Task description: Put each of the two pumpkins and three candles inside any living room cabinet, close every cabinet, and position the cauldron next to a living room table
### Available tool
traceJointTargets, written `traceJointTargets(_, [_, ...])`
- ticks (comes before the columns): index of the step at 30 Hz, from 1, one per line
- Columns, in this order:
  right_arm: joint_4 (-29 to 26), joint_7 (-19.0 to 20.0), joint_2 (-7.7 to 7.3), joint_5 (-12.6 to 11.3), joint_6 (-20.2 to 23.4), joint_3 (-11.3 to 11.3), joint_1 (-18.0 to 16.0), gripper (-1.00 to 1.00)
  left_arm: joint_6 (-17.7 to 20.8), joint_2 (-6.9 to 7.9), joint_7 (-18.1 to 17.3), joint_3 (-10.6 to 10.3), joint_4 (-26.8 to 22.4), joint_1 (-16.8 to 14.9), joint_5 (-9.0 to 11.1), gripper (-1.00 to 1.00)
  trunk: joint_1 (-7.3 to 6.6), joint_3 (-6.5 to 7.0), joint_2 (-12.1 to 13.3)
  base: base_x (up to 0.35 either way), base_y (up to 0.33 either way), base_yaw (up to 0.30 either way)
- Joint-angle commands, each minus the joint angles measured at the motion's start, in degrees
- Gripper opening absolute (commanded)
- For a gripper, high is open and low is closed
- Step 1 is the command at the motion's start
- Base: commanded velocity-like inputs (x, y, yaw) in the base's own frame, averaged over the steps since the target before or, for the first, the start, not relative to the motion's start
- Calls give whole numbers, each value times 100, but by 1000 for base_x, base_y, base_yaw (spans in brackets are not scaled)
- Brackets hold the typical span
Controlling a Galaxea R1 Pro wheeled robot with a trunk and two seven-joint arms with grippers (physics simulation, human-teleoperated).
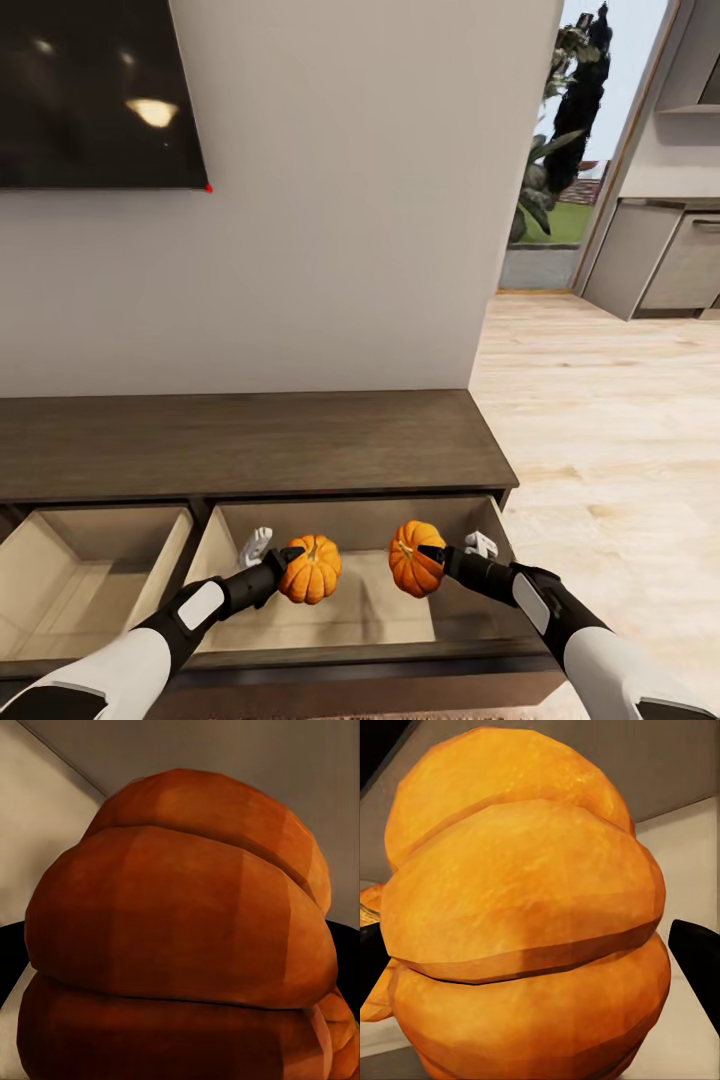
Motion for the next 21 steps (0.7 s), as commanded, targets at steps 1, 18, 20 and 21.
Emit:
traceJointTargets(1, [4, -6, 0, -12, 2, -1, 0, -100, 5, 1, -3, 4, -2, 0, 8, -100, 2, -23, -2, 0, 0, 0])
traceJointTargets(18, [3, -6, 0, -2, 1, 0, 0, -100, 10, 6, -2, 12, -10, 0, 14, -100, 23, -200, -13, 0, 0, 0])
traceJointTargets(20, [3, -5, 0, -3, 1, 0, 0, -100, 10, 10, -2, 12, -24, 0, 15, -100, 25, -222, -14, 0, 0, 0])
traceJointTargets(21, [3, -6, 0, -3, 1, 0, 0, -100, 10, 12, -2, 12, -29, 0, 15, -100, 25, -222, -14, 0, 0, 0])
